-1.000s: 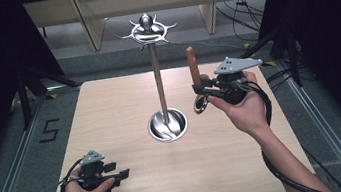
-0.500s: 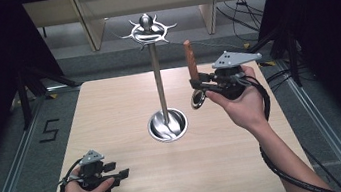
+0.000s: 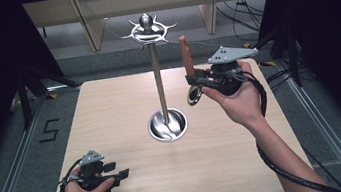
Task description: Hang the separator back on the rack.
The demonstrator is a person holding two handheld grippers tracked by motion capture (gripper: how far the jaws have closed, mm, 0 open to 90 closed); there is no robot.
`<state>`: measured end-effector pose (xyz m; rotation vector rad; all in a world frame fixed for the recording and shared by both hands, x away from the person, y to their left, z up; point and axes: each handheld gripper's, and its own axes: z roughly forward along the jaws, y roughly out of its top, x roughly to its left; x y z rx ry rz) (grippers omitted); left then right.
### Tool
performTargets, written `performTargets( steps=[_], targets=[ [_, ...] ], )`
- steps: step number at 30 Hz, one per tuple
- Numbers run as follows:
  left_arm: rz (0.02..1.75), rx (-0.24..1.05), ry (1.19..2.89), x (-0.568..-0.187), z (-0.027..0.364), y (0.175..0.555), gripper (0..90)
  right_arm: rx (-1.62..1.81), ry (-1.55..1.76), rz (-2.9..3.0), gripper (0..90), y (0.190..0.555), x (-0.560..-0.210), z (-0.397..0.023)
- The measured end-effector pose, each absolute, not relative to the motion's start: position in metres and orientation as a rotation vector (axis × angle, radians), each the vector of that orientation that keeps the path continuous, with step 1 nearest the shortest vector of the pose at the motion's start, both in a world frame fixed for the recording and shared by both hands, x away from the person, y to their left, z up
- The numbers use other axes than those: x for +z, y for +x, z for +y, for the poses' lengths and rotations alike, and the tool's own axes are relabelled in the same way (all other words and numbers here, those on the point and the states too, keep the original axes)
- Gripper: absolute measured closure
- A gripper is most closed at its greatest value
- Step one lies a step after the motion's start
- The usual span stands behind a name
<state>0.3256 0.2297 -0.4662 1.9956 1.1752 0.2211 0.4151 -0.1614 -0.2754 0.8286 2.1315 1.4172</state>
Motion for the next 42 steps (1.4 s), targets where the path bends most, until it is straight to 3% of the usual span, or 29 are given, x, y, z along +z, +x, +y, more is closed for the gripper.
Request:
performTargets(
  steps=[42],
  targets=[
    [1.166,0.213,1.994,-0.466,0.23,0.325,36.6,1.419,0.829,2.154,69.7,0.427,-0.268,-0.135]
  ],
)
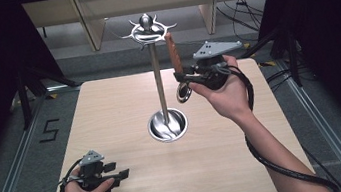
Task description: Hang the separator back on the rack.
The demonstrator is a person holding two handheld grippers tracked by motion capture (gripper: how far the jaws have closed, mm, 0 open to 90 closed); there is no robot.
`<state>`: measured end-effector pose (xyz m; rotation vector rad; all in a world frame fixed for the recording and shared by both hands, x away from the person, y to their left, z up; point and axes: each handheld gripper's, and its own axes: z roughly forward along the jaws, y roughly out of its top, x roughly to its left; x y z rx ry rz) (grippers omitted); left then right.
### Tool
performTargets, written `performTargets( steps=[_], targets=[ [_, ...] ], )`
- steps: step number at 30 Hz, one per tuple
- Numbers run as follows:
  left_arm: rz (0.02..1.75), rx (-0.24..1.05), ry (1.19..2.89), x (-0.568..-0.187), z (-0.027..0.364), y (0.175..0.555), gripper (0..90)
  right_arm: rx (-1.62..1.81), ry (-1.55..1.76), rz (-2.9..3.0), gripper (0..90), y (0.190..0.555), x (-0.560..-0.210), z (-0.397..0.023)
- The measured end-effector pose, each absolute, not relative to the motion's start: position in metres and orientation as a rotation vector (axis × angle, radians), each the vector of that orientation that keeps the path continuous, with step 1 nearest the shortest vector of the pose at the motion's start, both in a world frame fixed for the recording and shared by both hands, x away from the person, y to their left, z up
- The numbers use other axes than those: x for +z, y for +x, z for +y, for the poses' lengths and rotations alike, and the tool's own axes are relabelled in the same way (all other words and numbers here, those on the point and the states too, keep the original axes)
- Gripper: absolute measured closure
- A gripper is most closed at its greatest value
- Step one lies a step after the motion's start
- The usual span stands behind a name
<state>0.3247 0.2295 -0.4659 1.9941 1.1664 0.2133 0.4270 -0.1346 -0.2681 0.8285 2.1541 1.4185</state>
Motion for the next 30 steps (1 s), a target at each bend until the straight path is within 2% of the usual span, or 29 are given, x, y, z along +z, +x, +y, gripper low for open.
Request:
performTargets(
  steps=[23,30],
  targets=[
    [1.166,0.217,2.0,-0.466,0.23,0.325,36.6,1.403,0.843,2.184,68.9,0.435,-0.276,-0.125],
    [1.167,0.217,1.994,-0.466,0.23,0.325,36.6,1.411,0.798,2.15,55.1,0.426,-0.274,-0.129]
  ],
)
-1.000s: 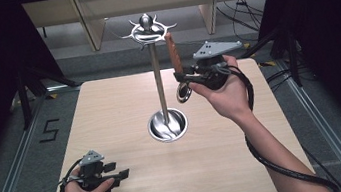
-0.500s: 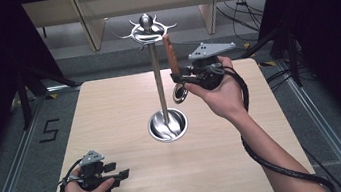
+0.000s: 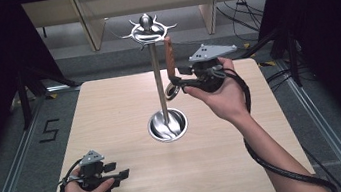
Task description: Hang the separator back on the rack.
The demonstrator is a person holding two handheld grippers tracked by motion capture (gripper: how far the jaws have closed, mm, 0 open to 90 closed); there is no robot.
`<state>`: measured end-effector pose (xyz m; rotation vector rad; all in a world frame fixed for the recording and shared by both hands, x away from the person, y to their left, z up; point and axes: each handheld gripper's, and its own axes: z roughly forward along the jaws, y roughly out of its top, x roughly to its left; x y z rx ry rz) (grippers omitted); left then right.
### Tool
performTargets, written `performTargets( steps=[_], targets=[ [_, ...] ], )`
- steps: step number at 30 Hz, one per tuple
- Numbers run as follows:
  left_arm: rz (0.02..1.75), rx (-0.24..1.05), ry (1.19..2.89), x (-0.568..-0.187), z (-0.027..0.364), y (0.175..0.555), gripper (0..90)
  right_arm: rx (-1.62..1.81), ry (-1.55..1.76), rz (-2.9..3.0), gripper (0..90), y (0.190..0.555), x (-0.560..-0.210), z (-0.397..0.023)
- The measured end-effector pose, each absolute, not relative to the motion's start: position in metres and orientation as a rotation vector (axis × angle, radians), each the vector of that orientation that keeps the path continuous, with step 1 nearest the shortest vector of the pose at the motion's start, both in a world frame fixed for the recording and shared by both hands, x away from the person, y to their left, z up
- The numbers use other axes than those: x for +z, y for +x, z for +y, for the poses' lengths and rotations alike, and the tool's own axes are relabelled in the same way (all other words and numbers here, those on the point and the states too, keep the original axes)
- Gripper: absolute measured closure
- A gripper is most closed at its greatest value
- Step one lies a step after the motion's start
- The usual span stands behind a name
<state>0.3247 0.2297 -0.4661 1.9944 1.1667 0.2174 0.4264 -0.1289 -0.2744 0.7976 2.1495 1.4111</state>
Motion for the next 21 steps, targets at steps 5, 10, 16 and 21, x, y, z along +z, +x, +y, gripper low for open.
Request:
performTargets(
  steps=[5,10,16,21],
  targets=[
    [1.165,0.216,1.999,-0.466,0.23,0.325,36.6,1.38,0.808,2.15,47.9,0.413,-0.277,-0.146],
    [1.174,0.222,1.987,-0.466,0.23,0.325,36.6,1.334,0.818,2.151,44.9,0.4,-0.289,-0.173],
    [1.182,0.208,1.99,-0.467,0.229,0.325,36.6,1.283,0.897,2.139,44.6,0.381,-0.312,-0.215],
    [1.187,0.204,1.989,-0.468,0.229,0.326,36.6,1.274,1.003,2.122,44.5,0.364,-0.334,-0.244]
  ],
)
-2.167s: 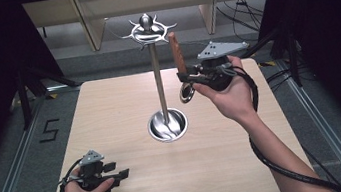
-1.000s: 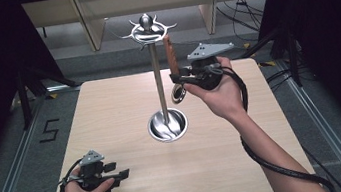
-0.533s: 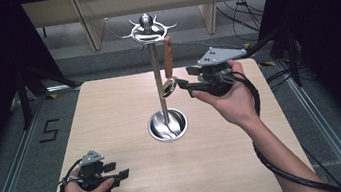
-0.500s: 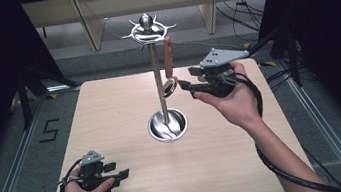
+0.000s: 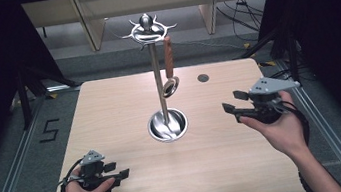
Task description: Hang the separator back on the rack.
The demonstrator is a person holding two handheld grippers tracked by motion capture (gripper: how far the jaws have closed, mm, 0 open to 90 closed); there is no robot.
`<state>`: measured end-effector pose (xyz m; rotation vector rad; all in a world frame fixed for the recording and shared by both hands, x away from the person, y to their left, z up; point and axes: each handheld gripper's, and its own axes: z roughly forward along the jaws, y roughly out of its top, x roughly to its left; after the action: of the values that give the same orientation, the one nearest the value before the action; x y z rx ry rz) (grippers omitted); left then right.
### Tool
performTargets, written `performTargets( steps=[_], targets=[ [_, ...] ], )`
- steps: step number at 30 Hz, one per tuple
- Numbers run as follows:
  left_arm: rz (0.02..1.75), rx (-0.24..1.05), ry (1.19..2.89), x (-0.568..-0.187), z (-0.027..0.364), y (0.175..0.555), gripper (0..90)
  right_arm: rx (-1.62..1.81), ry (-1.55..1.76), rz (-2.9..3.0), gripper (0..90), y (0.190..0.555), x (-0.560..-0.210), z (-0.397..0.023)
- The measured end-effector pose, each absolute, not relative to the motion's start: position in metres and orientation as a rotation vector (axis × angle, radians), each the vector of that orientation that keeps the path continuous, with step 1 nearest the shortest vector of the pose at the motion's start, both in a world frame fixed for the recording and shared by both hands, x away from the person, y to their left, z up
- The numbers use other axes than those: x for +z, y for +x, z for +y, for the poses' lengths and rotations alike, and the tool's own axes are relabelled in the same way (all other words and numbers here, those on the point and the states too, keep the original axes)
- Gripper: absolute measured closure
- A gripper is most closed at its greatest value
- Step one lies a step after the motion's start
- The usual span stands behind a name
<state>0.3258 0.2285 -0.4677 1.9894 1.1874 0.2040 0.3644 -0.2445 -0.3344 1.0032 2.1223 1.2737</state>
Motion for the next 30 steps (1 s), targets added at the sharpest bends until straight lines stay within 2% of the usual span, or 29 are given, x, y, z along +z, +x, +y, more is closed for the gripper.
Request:
performTargets(
  steps=[11,20,30],
  targets=[
    [1.195,0.211,1.993,-0.469,0.229,0.326,36.6,1.216,1.18,2.112,44.2,0.347,-0.388,-0.293],
    [1.182,0.219,2.005,-0.467,0.229,0.325,36.6,1.176,1.33,2.143,44.4,0.337,-0.434,-0.314],
    [1.171,0.211,2.008,-0.466,0.226,0.324,36.6,1.128,1.319,2.13,47.7,0.335,-0.451,-0.323]
  ],
)
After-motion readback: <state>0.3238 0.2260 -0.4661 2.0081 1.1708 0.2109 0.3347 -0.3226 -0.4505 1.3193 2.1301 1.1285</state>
